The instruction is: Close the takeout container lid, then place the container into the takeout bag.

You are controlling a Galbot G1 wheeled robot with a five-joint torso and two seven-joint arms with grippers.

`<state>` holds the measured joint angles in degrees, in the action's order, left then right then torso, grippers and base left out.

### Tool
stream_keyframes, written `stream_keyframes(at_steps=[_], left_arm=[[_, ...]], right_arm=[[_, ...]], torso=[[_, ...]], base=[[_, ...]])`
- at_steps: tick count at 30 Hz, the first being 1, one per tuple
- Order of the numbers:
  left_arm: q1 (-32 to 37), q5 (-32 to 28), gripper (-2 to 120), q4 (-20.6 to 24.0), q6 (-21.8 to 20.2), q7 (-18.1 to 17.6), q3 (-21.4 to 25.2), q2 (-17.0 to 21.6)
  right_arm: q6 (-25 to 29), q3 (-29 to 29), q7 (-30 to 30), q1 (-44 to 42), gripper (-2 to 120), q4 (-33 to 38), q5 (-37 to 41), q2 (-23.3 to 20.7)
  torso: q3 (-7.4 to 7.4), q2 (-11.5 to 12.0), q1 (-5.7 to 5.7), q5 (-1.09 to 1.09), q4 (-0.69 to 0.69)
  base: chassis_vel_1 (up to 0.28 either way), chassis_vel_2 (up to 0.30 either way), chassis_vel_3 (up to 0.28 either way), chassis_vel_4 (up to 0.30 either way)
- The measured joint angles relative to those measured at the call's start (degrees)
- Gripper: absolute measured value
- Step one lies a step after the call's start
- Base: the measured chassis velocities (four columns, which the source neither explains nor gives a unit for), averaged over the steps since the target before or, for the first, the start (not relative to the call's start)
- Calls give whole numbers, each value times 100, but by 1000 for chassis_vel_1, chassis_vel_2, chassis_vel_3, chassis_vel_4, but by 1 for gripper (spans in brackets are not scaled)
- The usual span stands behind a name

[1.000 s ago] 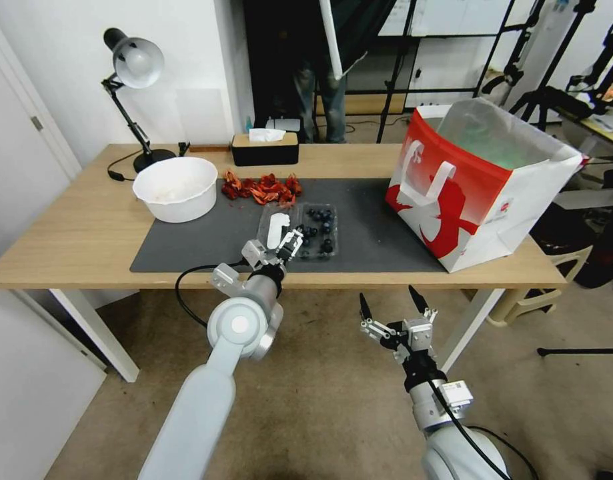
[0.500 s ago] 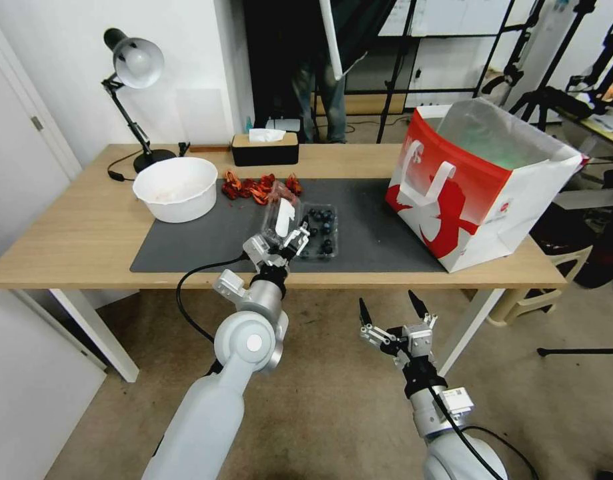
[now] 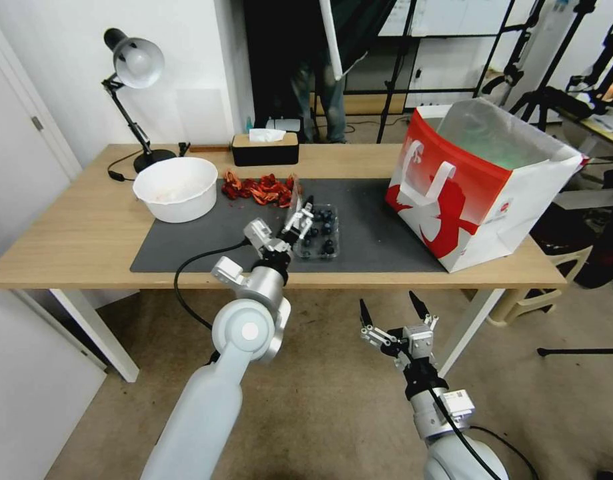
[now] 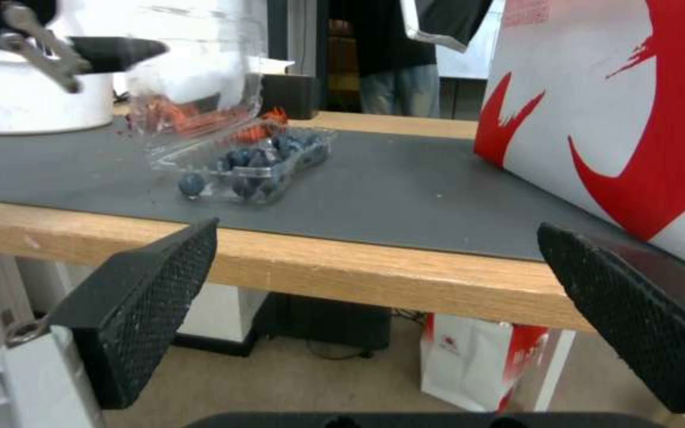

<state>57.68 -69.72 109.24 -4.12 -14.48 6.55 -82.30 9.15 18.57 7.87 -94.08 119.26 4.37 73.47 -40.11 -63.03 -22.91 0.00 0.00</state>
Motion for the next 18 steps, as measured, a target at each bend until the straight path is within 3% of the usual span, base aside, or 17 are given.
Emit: stream_keyframes(at_steps=[12,16,18], left_arm=[[-390,-146,100,-588,-230,5,-411,-218],[-421,-5,92,-694,-228,-147,-468,-287],[-422,116,81,-726,-219,-250,-502,-295]], right_arm=[[2,166,10,-45,100,101,29,9],[-20,219,-2,-35,100,166,95,9],[-63,308,-69,-14,100,243,263,9]], torso=[[-1,0,0,0,0],[-1,0,0,0,0],[0,0,-1,0,-1]], base=[[0,0,0,0],[0,0,0,0],[0,0,0,0]])
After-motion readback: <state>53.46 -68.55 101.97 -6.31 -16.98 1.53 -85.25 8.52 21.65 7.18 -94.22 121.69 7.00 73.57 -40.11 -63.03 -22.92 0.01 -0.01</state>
